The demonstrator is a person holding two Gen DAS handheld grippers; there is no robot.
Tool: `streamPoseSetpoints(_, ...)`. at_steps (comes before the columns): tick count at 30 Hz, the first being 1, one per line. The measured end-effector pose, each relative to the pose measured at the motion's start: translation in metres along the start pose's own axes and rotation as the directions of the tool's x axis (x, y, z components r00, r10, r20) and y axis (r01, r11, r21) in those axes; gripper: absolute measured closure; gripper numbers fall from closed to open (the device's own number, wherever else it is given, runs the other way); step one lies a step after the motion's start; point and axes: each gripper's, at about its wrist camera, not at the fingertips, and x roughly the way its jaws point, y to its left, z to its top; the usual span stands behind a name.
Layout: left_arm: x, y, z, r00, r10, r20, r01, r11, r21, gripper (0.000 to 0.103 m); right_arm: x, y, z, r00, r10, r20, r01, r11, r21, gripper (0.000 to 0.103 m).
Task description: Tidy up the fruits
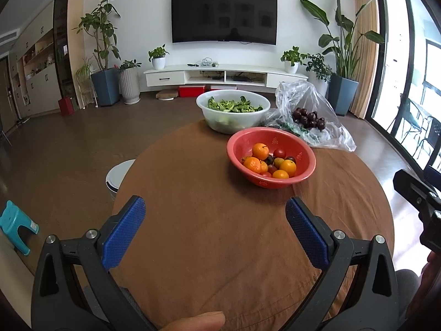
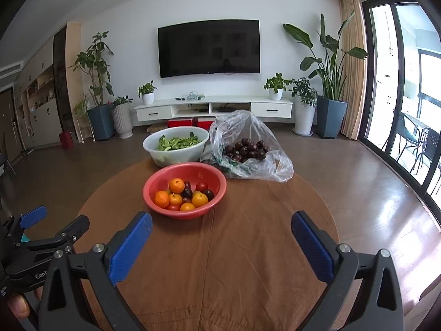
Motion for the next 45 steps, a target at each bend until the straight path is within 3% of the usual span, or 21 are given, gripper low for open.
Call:
streamPoseSetpoints(21, 0.021, 0.002, -0.008, 0.998, 0.001, -0.069, -0.001, 1.000, 0.000, 0.000, 0.028, 0.005, -0.015, 0.993, 0.006, -0.120, -0.009, 1.000, -0.019, 0.000)
streamPoseSetpoints(45, 0.024, -0.001, -0.011, 0.997, -0.003, -0.072, 0.003, 1.000, 0.005, 0.000, 0.036, 0.007, -0.017, 0.990, 0.011, -0.143, -0.015, 1.000, -0.024, 0.000)
